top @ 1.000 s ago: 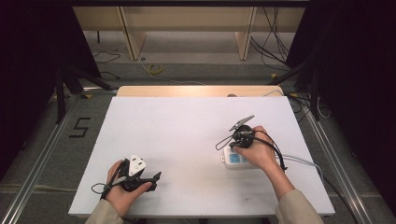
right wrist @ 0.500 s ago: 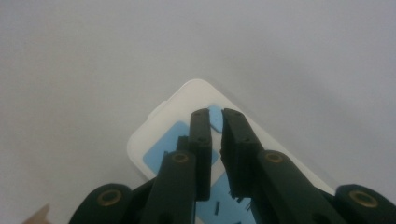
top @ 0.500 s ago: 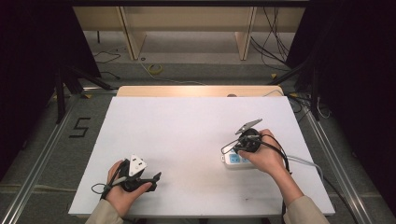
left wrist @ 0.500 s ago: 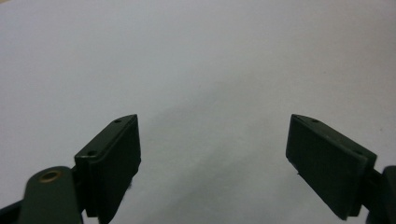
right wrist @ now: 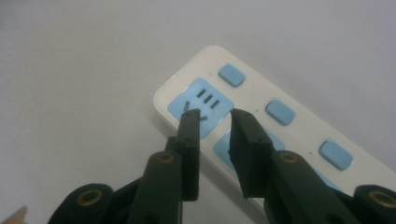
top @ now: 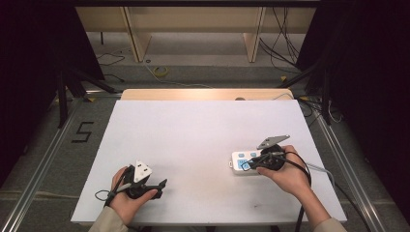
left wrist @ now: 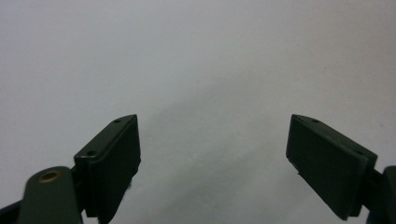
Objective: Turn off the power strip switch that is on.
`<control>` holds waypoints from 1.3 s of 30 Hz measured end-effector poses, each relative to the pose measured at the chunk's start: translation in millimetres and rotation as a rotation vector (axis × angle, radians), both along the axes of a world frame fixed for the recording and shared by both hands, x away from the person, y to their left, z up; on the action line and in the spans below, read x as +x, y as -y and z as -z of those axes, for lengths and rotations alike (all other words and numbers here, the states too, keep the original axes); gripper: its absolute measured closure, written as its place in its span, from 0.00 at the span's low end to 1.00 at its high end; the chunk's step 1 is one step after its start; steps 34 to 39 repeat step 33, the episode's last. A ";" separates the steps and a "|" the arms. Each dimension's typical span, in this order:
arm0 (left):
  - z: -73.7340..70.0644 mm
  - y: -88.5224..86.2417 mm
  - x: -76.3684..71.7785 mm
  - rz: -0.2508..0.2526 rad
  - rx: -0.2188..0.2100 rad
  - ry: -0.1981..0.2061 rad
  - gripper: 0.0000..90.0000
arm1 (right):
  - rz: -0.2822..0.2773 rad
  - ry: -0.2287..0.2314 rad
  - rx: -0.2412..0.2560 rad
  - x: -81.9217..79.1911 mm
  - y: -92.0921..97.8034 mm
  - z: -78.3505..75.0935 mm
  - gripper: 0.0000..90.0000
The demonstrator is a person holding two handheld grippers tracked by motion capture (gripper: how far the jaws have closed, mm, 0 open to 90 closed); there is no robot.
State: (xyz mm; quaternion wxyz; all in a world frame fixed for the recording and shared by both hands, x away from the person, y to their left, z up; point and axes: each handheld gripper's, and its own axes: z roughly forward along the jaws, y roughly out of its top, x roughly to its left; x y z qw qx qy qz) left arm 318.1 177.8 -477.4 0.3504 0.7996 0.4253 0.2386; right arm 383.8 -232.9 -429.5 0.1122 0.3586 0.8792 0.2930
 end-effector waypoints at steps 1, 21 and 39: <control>0.2 0.0 0.2 0.002 0.002 -0.001 0.19 | 0.001 0.003 0.006 -2.1 1.9 0.6 0.81; 3.2 -1.8 1.8 0.000 0.006 -0.016 0.18 | -0.030 0.065 0.095 -39.2 27.8 22.2 0.65; 10.7 -1.2 12.9 -0.009 0.003 -0.038 0.17 | -0.043 0.084 0.113 -48.4 30.6 29.0 0.57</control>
